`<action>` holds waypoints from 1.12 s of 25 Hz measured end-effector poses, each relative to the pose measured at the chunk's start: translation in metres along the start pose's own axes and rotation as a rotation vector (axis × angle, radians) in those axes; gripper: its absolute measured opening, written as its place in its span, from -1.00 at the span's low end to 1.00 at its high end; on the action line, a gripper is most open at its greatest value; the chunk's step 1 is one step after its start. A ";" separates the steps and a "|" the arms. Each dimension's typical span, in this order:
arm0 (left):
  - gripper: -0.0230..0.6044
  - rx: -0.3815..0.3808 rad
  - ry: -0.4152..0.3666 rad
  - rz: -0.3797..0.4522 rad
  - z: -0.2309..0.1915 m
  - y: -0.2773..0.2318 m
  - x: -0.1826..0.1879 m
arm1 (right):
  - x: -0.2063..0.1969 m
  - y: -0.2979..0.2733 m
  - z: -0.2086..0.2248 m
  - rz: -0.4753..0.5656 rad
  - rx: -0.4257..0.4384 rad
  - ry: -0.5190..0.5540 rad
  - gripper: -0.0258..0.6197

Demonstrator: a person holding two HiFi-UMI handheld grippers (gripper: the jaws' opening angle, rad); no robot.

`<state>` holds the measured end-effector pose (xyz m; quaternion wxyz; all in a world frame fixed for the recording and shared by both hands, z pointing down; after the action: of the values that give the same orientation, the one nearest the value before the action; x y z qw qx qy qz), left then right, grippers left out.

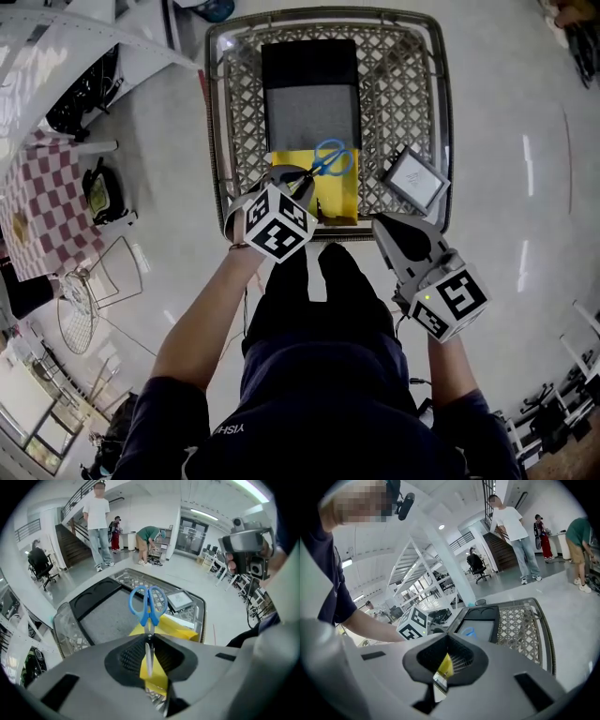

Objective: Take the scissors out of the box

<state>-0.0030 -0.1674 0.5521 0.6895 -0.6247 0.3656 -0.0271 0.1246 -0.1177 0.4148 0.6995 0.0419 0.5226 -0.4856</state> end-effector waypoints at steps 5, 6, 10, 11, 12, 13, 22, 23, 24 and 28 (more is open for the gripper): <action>-0.69 0.007 0.017 0.098 -0.006 0.041 0.019 | 0.023 -0.002 -0.015 0.033 -0.012 0.041 -0.86; -0.69 0.007 0.021 0.117 -0.007 0.049 0.023 | 0.028 -0.002 -0.018 0.040 -0.016 0.048 -0.86; -0.69 0.011 0.026 0.193 -0.011 0.084 0.034 | 0.046 -0.005 -0.030 0.058 -0.039 0.083 -0.86; -0.69 0.013 0.026 0.213 -0.012 0.092 0.037 | 0.050 -0.007 -0.033 0.061 -0.044 0.095 -0.86; -0.69 0.015 0.026 0.233 -0.013 0.101 0.039 | 0.054 -0.008 -0.036 0.065 -0.046 0.107 -0.86; -0.69 0.018 0.026 0.254 -0.014 0.109 0.042 | 0.057 -0.010 -0.039 0.070 -0.048 0.117 -0.86; -0.69 0.037 0.023 0.363 -0.023 0.164 0.045 | 0.082 -0.021 -0.066 0.091 -0.064 0.187 -0.86; -0.69 0.038 0.024 0.373 -0.025 0.170 0.044 | 0.084 -0.023 -0.069 0.094 -0.067 0.193 -0.86; -0.69 0.041 0.023 0.385 -0.026 0.176 0.044 | 0.087 -0.024 -0.072 0.097 -0.070 0.200 -0.87; -0.69 0.050 0.015 0.435 -0.032 0.201 0.047 | 0.103 -0.025 -0.084 0.114 -0.082 0.234 -0.86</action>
<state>-0.0696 -0.1739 0.3544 0.6917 -0.5135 0.4962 0.1084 0.0468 -0.1490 0.3093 0.6613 0.0990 0.6169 -0.4151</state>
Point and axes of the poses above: the fingertips, and each gripper's own axes: y backward along the fingers, z to its right, x out of its top, the point moved 3 cm from there along y, backward along the fingers
